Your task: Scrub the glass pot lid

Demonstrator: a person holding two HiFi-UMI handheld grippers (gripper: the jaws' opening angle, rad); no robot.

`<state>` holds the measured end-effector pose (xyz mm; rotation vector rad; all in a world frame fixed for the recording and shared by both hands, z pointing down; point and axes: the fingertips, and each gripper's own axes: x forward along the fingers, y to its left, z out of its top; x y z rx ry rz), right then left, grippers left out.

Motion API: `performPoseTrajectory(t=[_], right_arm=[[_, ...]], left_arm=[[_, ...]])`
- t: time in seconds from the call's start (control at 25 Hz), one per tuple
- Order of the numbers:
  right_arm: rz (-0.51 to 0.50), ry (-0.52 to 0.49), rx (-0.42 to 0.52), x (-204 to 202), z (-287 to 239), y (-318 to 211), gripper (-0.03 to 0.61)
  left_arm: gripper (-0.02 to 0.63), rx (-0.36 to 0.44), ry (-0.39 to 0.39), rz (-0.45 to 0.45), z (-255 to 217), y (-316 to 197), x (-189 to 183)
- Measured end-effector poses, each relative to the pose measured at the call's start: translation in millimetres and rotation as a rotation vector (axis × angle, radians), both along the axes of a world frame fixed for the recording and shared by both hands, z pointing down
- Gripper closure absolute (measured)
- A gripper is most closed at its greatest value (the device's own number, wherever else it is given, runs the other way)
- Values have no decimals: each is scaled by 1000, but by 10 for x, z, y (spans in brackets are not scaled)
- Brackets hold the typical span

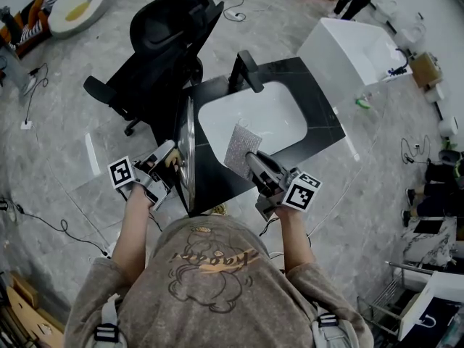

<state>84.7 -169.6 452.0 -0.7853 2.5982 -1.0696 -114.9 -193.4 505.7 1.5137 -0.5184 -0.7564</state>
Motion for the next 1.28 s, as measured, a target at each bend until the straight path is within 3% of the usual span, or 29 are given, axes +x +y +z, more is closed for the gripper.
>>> performPoseTrajectory(t=[0.12,0.2,0.52,0.64,0.72,1.04,1.28], right_arm=[[52,20,-4,157,50,-29,493],[70,30,-6,176,81,-42,492],[131,74,-24,173,280,-95,492],[145,80,-35,166,323,-102,494],[146,87,-39,151,330,-97,493],[130,75,-34,59,304,-52,492],[125,73,-44,42,315,-49,492]], left_arm=[[436,-5,-67,-24,34,9,-117],[436,-3,-182,-28,63,-7,-154],[436,60,-963,17,147,-39,-186],[436,110,-1193,40,165,-45,-183],[436,133,-1268,67,207,-75,-171],[436,126,-1433,214,768,-192,-47],[436,76,-1442,301,1146,-290,99]])
